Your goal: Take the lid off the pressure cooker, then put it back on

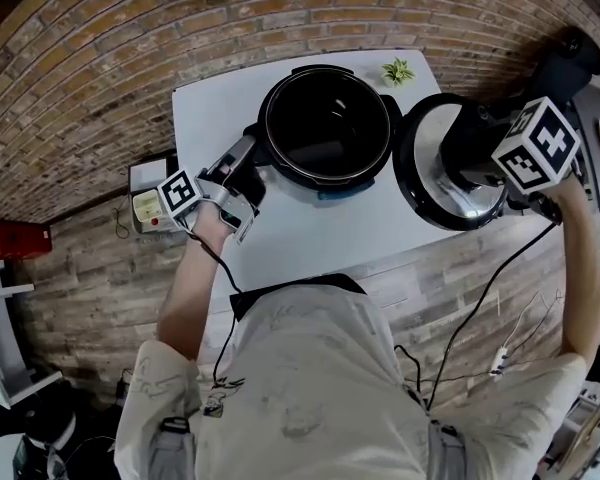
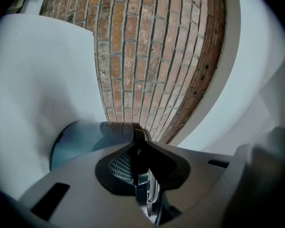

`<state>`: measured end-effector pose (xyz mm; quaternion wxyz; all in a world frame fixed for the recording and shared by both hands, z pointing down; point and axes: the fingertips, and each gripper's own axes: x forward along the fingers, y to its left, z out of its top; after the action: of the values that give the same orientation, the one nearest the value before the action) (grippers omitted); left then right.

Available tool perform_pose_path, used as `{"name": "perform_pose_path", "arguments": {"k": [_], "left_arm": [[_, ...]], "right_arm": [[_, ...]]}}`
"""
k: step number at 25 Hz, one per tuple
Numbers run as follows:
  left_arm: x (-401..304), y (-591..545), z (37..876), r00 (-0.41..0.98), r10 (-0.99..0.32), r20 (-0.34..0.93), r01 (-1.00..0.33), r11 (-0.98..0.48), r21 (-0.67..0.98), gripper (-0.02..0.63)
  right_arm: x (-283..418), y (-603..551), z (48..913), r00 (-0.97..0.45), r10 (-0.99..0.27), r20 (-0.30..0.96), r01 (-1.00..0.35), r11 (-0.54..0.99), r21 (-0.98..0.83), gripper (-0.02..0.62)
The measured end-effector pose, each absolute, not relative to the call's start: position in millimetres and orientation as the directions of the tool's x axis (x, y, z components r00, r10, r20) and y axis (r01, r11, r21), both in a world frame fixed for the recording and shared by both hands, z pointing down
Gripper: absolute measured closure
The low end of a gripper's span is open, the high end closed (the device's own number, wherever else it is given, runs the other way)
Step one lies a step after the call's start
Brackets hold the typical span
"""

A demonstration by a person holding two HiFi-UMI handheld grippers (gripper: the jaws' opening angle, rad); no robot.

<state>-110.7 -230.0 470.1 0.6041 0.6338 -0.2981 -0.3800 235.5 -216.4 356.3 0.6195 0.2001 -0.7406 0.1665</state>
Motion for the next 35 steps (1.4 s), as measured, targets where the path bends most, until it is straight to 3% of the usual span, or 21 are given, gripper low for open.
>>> {"name": "perform_pose_path", "arguments": {"k": [16,35], "left_arm": [[-110.3,-230.9,470.1,0.523,-0.845,-0.116,0.073,-0.091,0.993,0.538],[-109.8,-231.0,468.3,0.513,-0.85,-0.123,0.086,-0.092,0.992,0.538]], "right_arm": [[84.7,-246.6,366.4,-0.216,-0.018,0.976,-0.253,0.967,-0.038,0.302],[8.9,-267.3,400.4,-0.209,0.059,0.976,-0.139,0.986,-0.089,0.3]]}}
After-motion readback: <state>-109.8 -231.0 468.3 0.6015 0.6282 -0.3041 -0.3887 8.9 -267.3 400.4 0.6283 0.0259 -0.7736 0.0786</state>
